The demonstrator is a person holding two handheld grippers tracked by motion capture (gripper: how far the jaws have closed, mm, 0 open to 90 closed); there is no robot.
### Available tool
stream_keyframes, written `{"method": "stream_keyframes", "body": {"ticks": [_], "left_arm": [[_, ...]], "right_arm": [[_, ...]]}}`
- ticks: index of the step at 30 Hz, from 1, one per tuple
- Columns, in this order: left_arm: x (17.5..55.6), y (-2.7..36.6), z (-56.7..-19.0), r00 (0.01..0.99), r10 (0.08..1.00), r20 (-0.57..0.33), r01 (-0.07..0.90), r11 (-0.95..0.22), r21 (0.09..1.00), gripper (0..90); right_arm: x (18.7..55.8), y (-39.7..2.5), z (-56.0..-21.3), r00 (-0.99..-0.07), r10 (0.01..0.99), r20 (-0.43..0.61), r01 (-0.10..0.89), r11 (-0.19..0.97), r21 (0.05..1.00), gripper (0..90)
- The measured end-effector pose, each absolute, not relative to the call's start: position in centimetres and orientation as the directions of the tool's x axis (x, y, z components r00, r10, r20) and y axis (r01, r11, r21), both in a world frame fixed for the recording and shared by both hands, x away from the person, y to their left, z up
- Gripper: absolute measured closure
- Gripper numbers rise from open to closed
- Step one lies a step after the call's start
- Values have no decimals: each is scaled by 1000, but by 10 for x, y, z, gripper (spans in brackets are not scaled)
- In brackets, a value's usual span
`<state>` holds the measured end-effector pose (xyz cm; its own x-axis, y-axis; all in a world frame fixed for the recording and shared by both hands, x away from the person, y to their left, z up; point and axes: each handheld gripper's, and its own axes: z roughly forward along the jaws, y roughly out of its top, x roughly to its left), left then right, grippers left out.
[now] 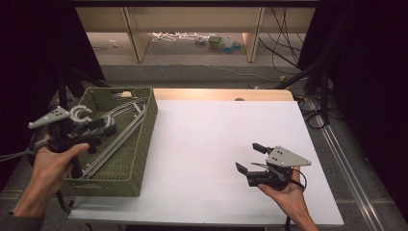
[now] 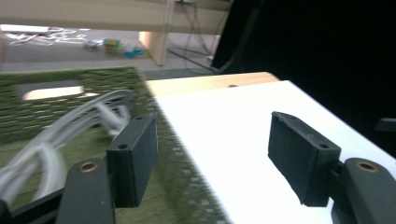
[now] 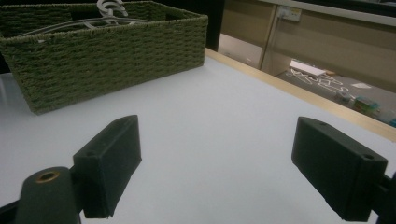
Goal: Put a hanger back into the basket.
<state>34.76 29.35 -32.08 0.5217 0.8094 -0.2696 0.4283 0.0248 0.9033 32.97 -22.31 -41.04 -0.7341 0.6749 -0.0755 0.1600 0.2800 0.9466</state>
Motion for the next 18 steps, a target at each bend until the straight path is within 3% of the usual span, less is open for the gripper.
{"method": "stream_keyframes", "body": {"ticks": [18], "left_arm": [[324, 227, -357, 641, 730, -239, 397, -48, 917, 302]], "right_arm": [[329, -223, -413, -742, 668, -44, 195, 278, 940, 165]]}}
